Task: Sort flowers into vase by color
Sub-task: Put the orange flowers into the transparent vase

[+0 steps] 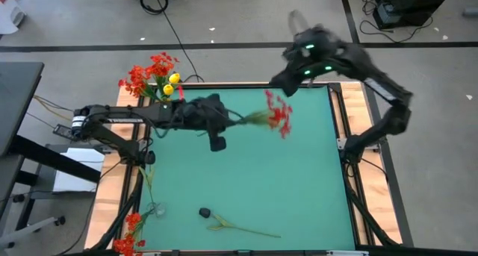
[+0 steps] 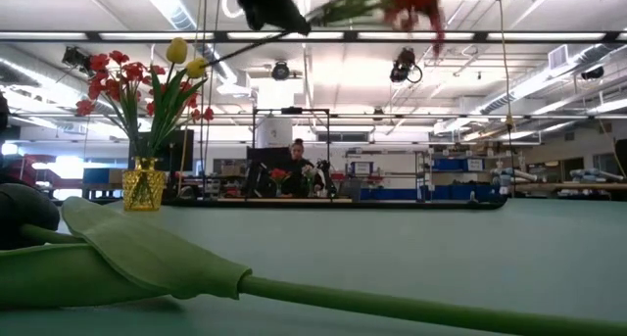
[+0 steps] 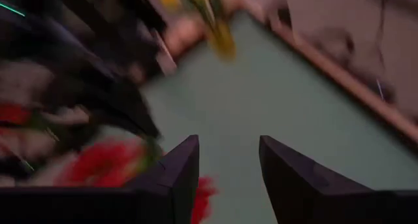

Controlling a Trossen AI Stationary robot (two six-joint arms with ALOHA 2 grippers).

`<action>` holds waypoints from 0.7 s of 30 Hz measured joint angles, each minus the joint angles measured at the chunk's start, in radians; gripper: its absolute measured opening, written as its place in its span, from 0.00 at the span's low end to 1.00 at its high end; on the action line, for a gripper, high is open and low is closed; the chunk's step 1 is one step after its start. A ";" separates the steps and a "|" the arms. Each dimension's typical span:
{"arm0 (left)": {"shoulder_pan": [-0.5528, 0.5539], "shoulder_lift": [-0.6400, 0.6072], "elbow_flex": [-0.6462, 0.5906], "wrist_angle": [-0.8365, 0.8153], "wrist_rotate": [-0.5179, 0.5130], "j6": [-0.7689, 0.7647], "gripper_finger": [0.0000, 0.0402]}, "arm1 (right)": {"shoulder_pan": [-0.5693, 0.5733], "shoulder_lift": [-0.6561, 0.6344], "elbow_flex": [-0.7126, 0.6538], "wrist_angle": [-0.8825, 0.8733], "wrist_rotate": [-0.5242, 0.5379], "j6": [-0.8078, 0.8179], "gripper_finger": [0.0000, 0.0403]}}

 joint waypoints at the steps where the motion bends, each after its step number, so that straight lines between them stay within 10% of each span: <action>1: 0.004 -0.013 0.000 0.012 0.000 -0.027 0.00 | 0.001 -0.032 0.000 0.046 0.004 0.021 0.42; 21: 0.031 -0.165 0.000 0.493 -0.013 -0.269 0.00 | 0.368 -0.225 -0.175 0.593 0.207 0.011 0.42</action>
